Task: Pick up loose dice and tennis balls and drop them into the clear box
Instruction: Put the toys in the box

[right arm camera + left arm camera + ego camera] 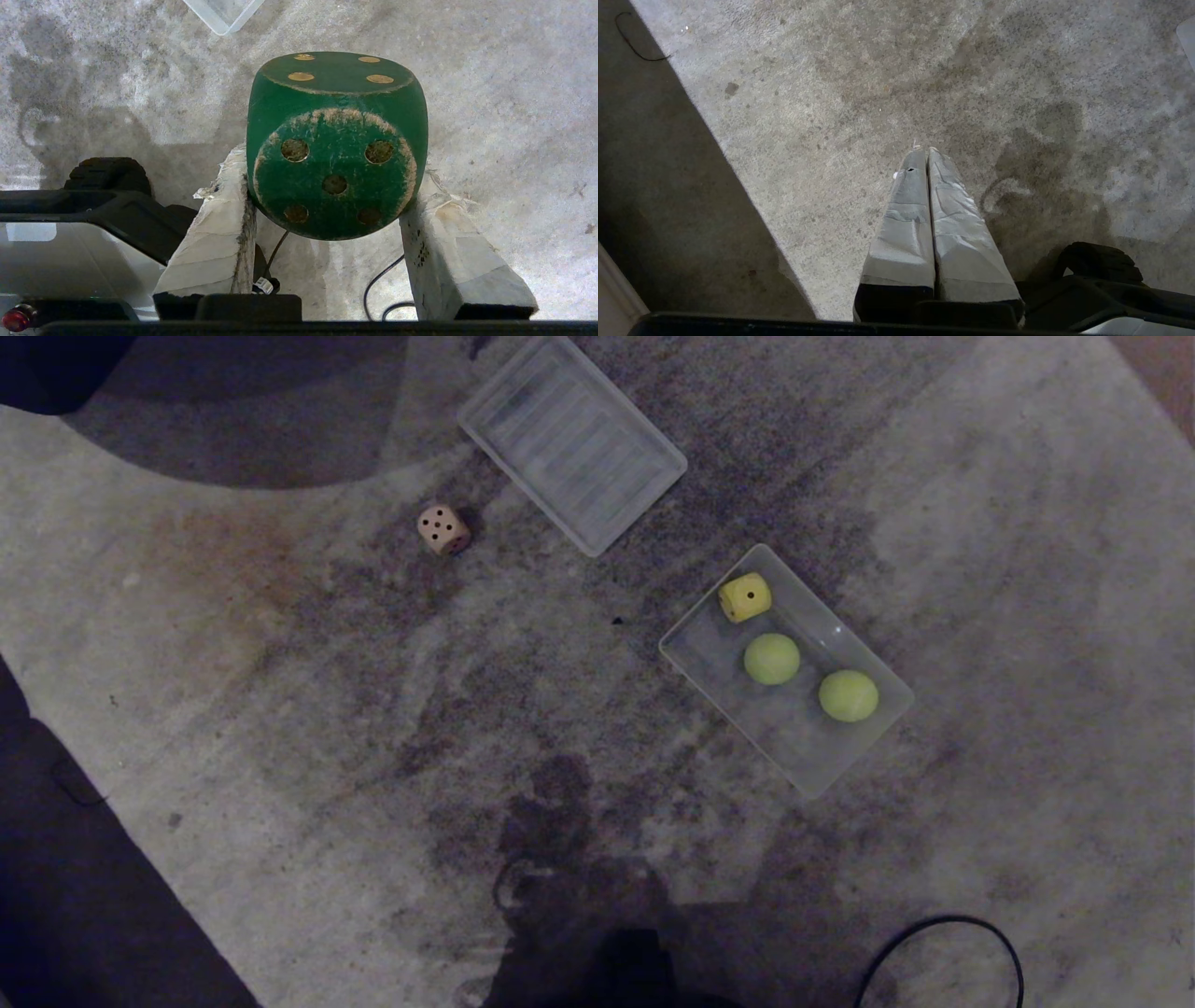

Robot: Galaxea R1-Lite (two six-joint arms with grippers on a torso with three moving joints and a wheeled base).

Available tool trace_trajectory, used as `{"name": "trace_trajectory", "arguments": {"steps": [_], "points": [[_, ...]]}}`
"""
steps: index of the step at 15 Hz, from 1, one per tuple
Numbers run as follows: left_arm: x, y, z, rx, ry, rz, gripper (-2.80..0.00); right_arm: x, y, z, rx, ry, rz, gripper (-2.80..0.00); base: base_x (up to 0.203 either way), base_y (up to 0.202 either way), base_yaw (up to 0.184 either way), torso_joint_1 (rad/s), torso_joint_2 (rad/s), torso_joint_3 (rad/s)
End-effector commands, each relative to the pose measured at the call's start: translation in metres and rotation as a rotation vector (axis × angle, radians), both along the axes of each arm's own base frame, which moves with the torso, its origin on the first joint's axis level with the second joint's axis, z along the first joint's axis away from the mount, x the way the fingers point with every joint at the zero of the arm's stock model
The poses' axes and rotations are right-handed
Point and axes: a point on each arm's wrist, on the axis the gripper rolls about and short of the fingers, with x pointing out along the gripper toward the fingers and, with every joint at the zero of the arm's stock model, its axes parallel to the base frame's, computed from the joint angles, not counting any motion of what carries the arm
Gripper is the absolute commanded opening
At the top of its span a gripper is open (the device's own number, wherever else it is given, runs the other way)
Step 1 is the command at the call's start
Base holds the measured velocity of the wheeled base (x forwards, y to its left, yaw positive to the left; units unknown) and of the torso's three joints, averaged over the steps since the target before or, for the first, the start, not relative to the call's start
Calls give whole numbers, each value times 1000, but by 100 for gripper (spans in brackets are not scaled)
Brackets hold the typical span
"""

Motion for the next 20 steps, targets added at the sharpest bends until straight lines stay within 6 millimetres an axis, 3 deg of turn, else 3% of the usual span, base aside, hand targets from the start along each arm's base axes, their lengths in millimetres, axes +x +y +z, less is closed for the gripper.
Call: {"name": "trace_trajectory", "arguments": {"steps": [1,4,8,12,17,20], "points": [[0,0,0,-1,1,1,-280,0,0,1,2,-4,-3,-280,0,0,0,0,0,0],[0,0,0,-1,0,1,-280,4,0,28,8,32,-11,-280,0,0,0,0,0,0],[0,0,0,-1,1,1,-280,52,1,71,129,265,5,-280,0,0,0,0,0,0],[0,0,0,-1,1,1,-280,141,5,80,220,449,42,-280,0,0,0,0,0,0],[0,0,0,-1,0,1,-280,264,18,63,296,516,74,-280,0,0,0,0,0,0],[0,0,0,-1,1,1,-280,320,28,50,328,509,92,-280,0,0,0,0,0,0]]}}
